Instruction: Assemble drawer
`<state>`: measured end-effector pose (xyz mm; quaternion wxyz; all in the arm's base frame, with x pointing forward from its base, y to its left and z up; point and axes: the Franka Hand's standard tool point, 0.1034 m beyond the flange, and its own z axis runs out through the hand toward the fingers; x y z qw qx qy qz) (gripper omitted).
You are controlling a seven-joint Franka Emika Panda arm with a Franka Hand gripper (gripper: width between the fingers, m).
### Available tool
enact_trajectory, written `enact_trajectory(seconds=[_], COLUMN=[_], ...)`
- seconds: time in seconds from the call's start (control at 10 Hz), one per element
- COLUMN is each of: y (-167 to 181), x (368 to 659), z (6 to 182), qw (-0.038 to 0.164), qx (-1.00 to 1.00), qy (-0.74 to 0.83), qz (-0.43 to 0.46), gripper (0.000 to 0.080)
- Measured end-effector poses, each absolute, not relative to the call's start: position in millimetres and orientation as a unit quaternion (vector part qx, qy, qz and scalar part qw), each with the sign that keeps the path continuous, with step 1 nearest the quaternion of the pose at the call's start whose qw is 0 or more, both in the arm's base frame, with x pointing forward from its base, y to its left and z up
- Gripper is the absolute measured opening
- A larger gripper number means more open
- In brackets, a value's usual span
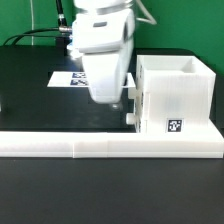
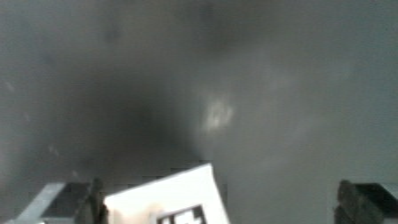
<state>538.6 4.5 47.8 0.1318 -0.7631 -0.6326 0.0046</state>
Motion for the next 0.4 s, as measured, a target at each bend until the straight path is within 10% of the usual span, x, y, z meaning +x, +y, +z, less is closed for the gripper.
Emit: enact_trajectory(seconds=[0.2, 0.4], y=[-34, -48], x=[534, 534], z=[63.3, 80.9], qw=[0.142, 0.110], qx=[-0.754, -0.772], qy=[-0.641, -0.626], qz=[0.012, 0.003], gripper=[0.0648, 0.0648])
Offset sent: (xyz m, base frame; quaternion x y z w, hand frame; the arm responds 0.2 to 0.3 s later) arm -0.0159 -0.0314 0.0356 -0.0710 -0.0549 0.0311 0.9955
